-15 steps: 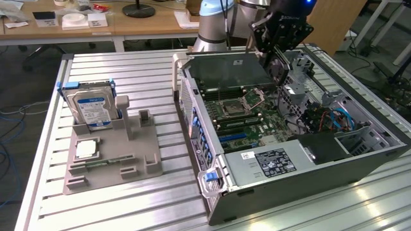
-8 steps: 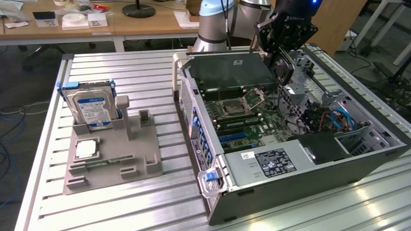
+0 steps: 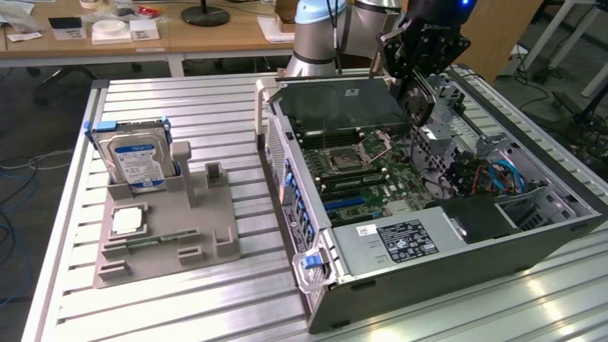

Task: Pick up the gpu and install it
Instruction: 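Insert the gpu into the slot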

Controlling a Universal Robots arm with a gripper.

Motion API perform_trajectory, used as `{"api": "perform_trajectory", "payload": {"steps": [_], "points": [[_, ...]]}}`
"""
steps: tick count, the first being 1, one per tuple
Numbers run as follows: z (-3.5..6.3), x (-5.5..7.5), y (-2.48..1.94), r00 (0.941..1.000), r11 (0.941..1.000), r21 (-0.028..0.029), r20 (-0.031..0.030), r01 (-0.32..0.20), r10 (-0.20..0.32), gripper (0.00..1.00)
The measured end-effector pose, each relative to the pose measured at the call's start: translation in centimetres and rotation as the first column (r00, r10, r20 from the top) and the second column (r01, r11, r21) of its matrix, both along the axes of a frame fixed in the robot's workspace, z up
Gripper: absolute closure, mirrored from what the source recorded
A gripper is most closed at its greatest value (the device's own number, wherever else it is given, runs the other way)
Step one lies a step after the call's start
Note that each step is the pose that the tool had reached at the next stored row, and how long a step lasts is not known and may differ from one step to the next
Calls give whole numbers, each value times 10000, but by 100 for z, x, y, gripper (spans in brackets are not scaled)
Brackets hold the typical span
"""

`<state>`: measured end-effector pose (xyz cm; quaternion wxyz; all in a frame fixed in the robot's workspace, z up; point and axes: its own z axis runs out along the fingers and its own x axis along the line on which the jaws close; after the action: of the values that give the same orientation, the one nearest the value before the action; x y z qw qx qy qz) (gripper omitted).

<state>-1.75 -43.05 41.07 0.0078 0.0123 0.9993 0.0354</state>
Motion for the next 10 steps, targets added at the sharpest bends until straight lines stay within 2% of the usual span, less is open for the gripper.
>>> {"api": "perform_trajectory", "payload": {"steps": [5, 10], "points": [[0, 0, 0, 10000, 10000, 1, 0, -36, 36, 72], [0, 0, 0, 9981, 9981, -1, 0, -620, 620, 72]]}}
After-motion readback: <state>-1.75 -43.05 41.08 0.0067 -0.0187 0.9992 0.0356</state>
